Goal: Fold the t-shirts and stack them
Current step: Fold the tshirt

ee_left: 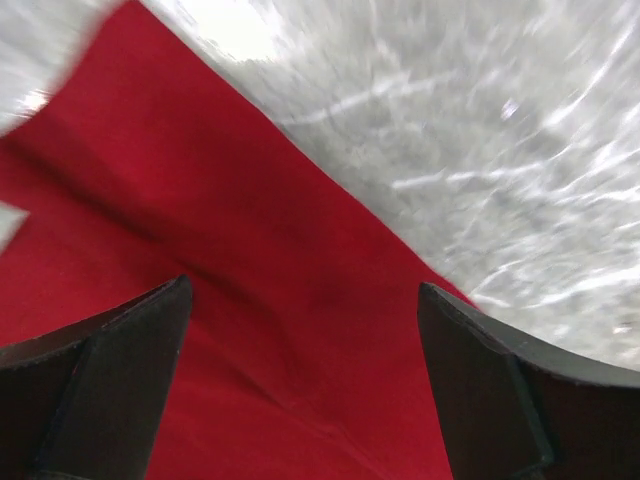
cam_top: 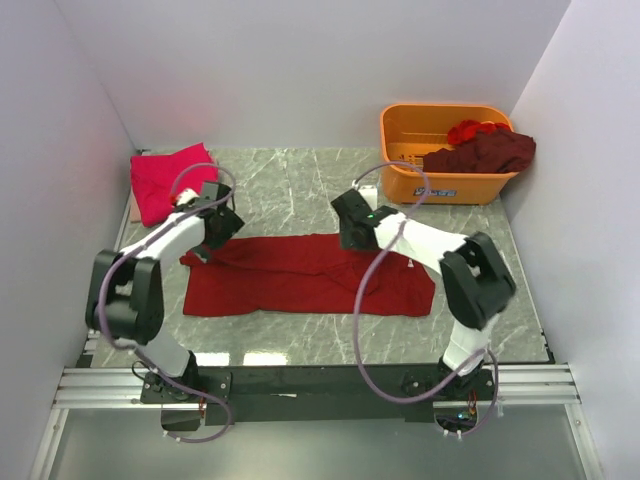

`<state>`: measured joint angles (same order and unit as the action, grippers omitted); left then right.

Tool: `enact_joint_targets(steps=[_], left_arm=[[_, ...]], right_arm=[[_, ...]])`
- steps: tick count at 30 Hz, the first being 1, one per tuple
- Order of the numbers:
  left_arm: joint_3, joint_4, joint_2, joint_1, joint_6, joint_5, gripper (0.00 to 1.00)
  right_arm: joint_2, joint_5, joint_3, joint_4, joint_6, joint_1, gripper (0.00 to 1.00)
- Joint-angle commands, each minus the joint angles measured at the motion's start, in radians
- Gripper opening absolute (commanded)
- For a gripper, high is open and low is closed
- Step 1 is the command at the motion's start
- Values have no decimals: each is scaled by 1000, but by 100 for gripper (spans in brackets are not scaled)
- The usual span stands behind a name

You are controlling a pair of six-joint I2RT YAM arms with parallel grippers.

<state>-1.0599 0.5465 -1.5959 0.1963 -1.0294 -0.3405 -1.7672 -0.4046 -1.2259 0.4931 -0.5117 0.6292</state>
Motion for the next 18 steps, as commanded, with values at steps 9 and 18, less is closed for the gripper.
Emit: enact_joint_targets(steps=[9, 18], left_arm=[[14, -8, -118, 6, 25, -38, 99], [71, 26, -79, -57, 29, -63, 99]], right_arm=[[32, -226, 132, 240, -88, -94, 70], [319, -158, 336, 295, -194, -224, 72]])
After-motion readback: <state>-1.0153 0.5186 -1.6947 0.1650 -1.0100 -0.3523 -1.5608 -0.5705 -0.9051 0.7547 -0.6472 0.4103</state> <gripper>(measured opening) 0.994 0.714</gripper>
